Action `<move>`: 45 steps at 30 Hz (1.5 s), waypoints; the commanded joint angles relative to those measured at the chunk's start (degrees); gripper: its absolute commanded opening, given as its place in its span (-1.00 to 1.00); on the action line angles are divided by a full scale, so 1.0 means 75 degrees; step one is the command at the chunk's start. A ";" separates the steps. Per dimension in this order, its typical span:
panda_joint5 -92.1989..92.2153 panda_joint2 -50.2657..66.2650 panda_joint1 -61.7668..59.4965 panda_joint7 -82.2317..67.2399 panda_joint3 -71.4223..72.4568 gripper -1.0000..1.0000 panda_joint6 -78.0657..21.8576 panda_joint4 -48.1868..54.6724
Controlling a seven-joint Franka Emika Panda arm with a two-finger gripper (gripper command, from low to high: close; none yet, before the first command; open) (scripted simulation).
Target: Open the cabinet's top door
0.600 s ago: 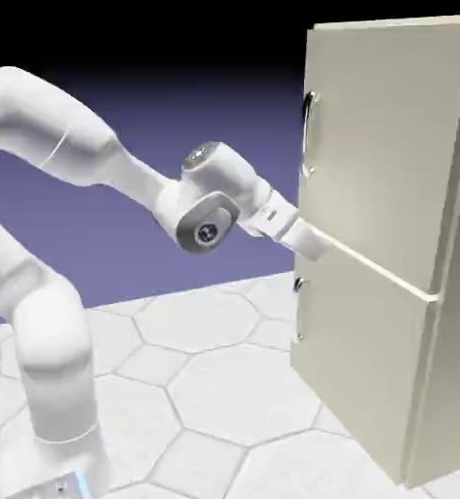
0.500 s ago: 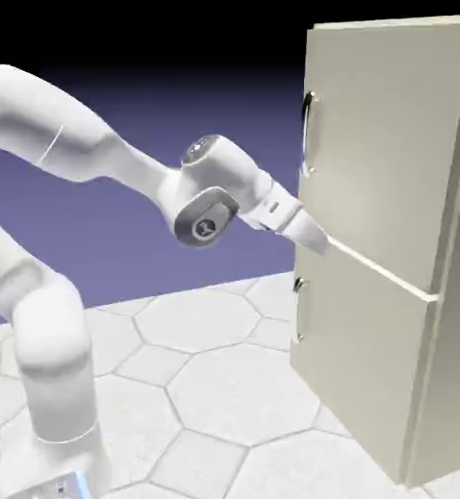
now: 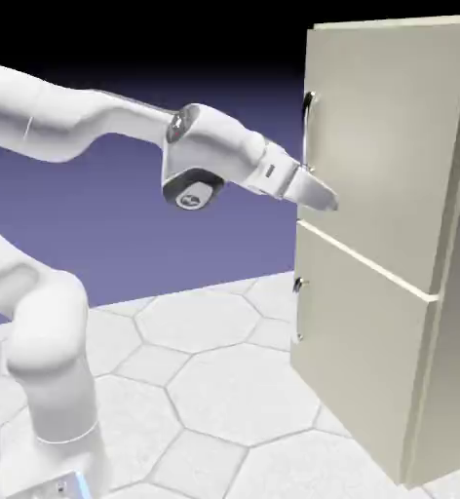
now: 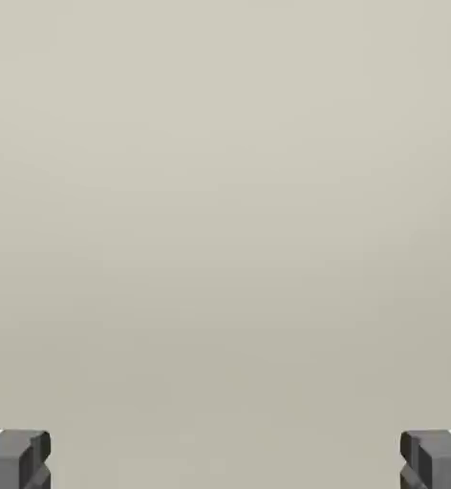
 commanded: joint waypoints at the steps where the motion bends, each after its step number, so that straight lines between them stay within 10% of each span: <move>1: 0.0333 -0.0048 -0.0087 -0.0246 0.0105 0.00 0.0003 0.0057; 45: 1.3237 -0.1259 -0.4762 -0.9716 0.4906 0.00 -0.0306 0.3076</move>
